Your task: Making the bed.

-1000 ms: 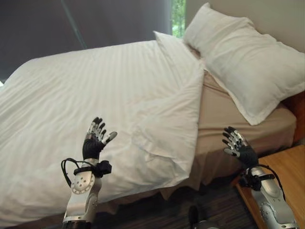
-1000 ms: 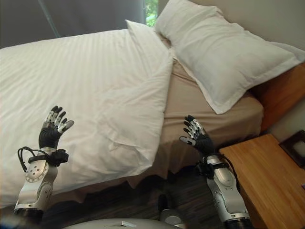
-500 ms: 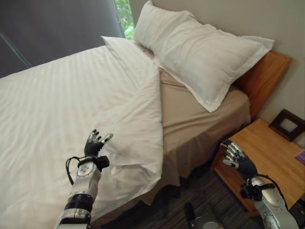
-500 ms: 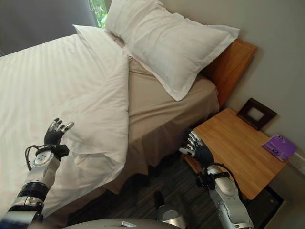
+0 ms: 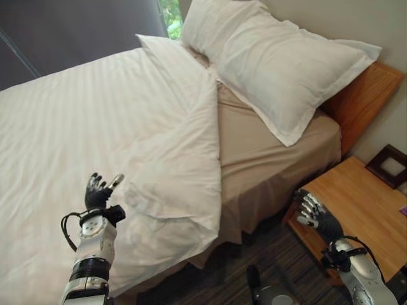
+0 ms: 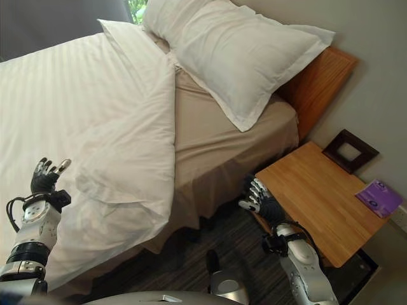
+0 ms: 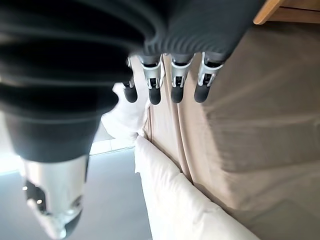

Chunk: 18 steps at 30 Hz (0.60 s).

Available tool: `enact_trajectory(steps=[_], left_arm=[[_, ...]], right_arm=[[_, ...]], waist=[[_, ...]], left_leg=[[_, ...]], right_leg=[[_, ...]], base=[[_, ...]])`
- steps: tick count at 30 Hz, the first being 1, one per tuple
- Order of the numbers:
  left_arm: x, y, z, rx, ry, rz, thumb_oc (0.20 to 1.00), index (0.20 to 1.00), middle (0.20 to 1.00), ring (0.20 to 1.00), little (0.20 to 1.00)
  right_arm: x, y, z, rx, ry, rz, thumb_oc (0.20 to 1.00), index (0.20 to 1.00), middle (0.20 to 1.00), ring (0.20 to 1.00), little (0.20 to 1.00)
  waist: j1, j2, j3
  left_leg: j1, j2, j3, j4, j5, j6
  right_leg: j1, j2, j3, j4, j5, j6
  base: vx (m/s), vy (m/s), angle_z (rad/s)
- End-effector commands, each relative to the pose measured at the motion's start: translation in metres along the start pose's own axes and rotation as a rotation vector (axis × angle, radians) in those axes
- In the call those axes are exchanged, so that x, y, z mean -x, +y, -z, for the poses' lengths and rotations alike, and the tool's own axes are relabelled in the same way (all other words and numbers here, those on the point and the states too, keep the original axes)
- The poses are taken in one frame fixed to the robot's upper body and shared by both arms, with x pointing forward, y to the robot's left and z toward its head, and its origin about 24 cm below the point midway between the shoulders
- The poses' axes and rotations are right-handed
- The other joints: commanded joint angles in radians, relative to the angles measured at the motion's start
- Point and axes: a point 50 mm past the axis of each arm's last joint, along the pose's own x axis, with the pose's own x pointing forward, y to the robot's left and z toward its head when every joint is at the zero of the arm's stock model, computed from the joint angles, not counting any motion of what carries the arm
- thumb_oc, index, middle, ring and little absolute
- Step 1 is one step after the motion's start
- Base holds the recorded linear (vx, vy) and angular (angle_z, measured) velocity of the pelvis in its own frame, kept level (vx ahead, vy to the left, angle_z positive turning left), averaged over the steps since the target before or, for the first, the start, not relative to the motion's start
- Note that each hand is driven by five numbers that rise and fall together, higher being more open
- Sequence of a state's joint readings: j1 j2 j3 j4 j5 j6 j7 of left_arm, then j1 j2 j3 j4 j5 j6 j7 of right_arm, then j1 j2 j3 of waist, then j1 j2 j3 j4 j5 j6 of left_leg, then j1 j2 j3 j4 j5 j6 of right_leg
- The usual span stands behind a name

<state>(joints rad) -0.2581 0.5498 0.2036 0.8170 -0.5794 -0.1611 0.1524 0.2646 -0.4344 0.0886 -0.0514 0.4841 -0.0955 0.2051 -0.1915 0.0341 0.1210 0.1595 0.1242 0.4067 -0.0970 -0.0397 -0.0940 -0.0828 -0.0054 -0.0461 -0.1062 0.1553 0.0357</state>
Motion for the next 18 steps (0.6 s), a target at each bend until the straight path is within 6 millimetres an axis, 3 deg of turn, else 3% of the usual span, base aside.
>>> enact_trajectory(steps=[1, 6, 9, 10, 11, 13, 15, 16, 17, 18], left_arm=[[-0.016, 0.019, -0.035, 0.054, -0.085, -0.083, 1.000, 1.000, 1.000, 1.000, 1.000], [-0.023, 0.021, -0.023, 0.002, 0.050, -0.057, 1.000, 1.000, 1.000, 1.000, 1.000], [-0.025, 0.017, -0.026, 0.011, 0.047, -0.038, 1.000, 1.000, 1.000, 1.000, 1.000], [-0.029, 0.004, -0.037, 0.033, 0.011, -0.006, 1.000, 1.000, 1.000, 1.000, 1.000], [-0.029, 0.004, -0.037, 0.033, 0.010, -0.006, 1.000, 1.000, 1.000, 1.000, 1.000], [-0.031, -0.011, -0.047, 0.047, -0.026, 0.034, 1.000, 1.000, 1.000, 1.000, 1.000], [-0.031, -0.061, -0.071, 0.069, -0.125, 0.173, 1.000, 1.000, 1.000, 1.000, 1.000], [-0.031, -0.061, -0.071, 0.069, -0.125, 0.174, 1.000, 1.000, 1.000, 1.000, 1.000], [-0.025, -0.094, -0.087, 0.107, -0.200, 0.274, 1.000, 1.000, 1.000, 1.000, 1.000], [-0.025, -0.094, -0.087, 0.107, -0.199, 0.274, 1.000, 1.000, 1.000, 1.000, 1.000]], right_arm=[[-0.006, 0.008, -0.021, -0.016, -0.122, -0.054, 1.000, 1.000, 1.000, 1.000, 1.000], [-0.009, 0.010, -0.023, -0.003, -0.111, -0.092, 1.000, 1.000, 1.000, 1.000, 1.000], [-0.010, 0.011, -0.024, 0.000, -0.111, -0.105, 1.000, 1.000, 1.000, 1.000, 1.000], [-0.012, 0.013, -0.027, 0.000, -0.118, -0.119, 1.000, 1.000, 1.000, 1.000, 1.000], [-0.012, 0.013, -0.027, 0.000, -0.118, -0.118, 1.000, 1.000, 1.000, 1.000, 1.000], [-0.015, 0.015, -0.028, -0.005, -0.123, -0.130, 1.000, 1.000, 1.000, 1.000, 1.000], [-0.017, 0.016, -0.030, 0.000, -0.128, -0.139, 1.000, 1.000, 1.000, 1.000, 1.000], [-0.017, 0.016, -0.031, 0.000, -0.128, -0.139, 1.000, 1.000, 1.000, 1.000, 1.000], [-0.018, 0.016, -0.032, 0.003, -0.133, -0.140, 1.000, 1.000, 1.000, 1.000, 1.000], [-0.017, 0.016, -0.032, 0.003, -0.133, -0.139, 1.000, 1.000, 1.000, 1.000, 1.000]], waist=[[-0.015, -0.015, 0.016], [-0.050, -0.012, 0.064], [-0.061, -0.014, 0.070], [-0.076, -0.016, 0.075], [-0.075, -0.016, 0.074], [-0.089, -0.017, 0.075], [-0.108, -0.012, 0.074], [-0.107, -0.012, 0.074], [-0.115, -0.008, 0.075], [-0.114, -0.007, 0.075]], left_leg=[[-0.071, 0.028, -0.018, 0.010, 0.131, -0.031], [-0.118, 0.035, 0.008, 0.010, 0.139, -0.039], [-0.134, 0.039, 0.023, 0.010, 0.140, -0.042], [-0.145, 0.043, 0.038, 0.010, 0.142, -0.045], [-0.146, 0.043, 0.039, 0.010, 0.142, -0.045], [-0.149, 0.046, 0.057, 0.010, 0.140, -0.047], [-0.147, 0.048, 0.070, 0.010, 0.141, -0.052], [-0.147, 0.048, 0.069, 0.010, 0.141, -0.052], [-0.144, 0.048, 0.070, 0.010, 0.139, -0.052], [-0.143, 0.048, 0.070, 0.010, 0.139, -0.052]], right_leg=[[0.065, -0.085, 0.015, 0.019, -0.074, 0.099], [-0.009, -0.076, 0.048, 0.019, -0.051, 0.101], [-0.036, -0.071, 0.064, 0.019, -0.043, 0.102], [-0.060, -0.066, 0.079, 0.019, -0.037, 0.102], [-0.061, -0.066, 0.080, 0.019, -0.037, 0.102], [-0.076, -0.061, 0.097, 0.019, -0.035, 0.102], [-0.087, -0.060, 0.107, 0.019, -0.032, 0.102], [-0.087, -0.060, 0.107, 0.019, -0.032, 0.102], [-0.086, -0.061, 0.106, 0.019, -0.033, 0.102], [-0.085, -0.061, 0.106, 0.019, -0.033, 0.102]], base=[[-0.05, 0.013, 0.00], [-0.07, 0.036, -0.09], [-0.03, 0.013, -0.19], [-0.01, 0.004, -0.27], [0.00, 0.003, -0.29], [0.03, -0.003, -0.21], [0.07, -0.022, -0.13], [0.07, -0.021, -0.03], [0.04, -0.008, 0.02], [0.06, -0.015, 0.08]])
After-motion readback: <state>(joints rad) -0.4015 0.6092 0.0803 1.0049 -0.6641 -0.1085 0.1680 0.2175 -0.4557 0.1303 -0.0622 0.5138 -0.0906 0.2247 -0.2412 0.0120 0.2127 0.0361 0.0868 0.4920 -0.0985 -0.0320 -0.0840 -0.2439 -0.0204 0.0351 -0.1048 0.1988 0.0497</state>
